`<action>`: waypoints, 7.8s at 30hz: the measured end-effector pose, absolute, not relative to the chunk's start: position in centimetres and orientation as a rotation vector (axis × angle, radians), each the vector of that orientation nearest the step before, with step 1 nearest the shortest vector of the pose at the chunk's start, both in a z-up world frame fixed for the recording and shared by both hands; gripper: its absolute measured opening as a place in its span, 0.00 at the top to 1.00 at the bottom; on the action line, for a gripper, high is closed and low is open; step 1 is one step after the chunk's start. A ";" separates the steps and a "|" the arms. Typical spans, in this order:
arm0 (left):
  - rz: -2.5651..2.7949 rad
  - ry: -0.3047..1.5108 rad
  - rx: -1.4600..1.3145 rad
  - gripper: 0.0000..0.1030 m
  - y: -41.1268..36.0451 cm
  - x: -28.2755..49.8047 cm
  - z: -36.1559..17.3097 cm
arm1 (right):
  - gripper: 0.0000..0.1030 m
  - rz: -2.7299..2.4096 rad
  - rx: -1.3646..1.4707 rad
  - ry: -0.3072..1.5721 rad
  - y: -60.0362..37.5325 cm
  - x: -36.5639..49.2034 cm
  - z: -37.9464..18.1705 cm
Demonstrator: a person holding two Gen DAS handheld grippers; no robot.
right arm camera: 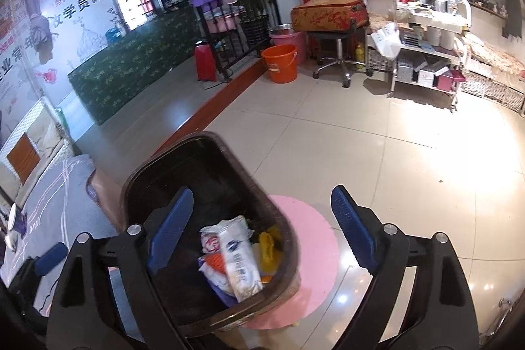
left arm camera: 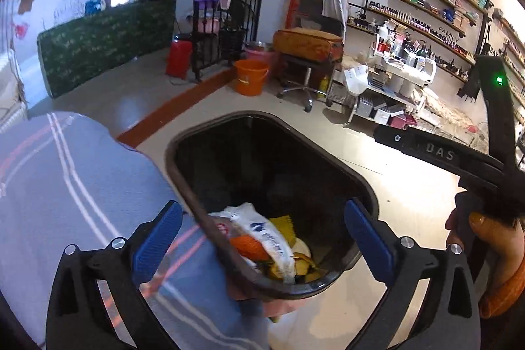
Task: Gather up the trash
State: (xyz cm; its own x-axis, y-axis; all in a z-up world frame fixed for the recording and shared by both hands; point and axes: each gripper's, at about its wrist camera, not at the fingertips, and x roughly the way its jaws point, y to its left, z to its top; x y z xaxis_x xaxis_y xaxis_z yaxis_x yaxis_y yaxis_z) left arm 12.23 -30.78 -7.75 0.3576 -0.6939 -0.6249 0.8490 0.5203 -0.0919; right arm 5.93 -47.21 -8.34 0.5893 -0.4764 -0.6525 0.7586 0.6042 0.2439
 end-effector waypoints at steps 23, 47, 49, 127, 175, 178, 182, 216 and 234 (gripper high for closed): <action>-0.386 0.642 0.128 0.05 -11.5 20.1 -5.1 | 0.14 -0.242 0.354 0.695 -31.3 20.9 -5.9; -0.028 0.720 -0.004 0.07 7.8 37.4 -5.9 | 0.14 0.246 0.183 0.792 -10.7 43.1 -3.9; -0.020 0.738 0.016 0.12 7.5 39.6 -6.2 | 0.14 0.239 0.179 0.793 -9.8 45.2 -3.9; -0.582 0.617 0.032 0.64 -14.8 18.1 -4.3 | 0.92 -0.240 0.347 0.671 -32.5 14.1 -6.0; -0.998 0.776 0.320 0.63 -35.3 15.3 -9.3 | 0.38 -0.717 0.499 0.668 -48.4 6.0 -9.3; -0.997 0.784 0.334 0.59 -36.0 15.1 -9.8 | 0.38 -0.733 0.495 0.666 -48.7 5.4 -9.5; -1.002 0.792 0.348 0.32 -36.2 14.9 -10.3 | 0.38 -0.758 0.497 0.668 -49.2 4.5 -9.5; -0.511 0.458 0.160 0.05 -12.8 11.9 -2.5 | 0.05 -0.529 0.136 0.430 -27.8 6.8 -1.7; -0.303 0.321 0.028 0.05 -5.0 6.3 0.7 | 0.05 -0.322 0.062 0.238 -17.4 0.1 2.0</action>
State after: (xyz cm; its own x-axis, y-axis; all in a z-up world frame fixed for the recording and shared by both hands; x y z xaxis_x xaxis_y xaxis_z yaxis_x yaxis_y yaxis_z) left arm 6.26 -5.03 0.68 0.9042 -0.2888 -0.3145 0.2977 0.9544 -0.0206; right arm 0.06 -17.45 1.97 0.9208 -0.3062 -0.2417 0.3207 0.9469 0.0221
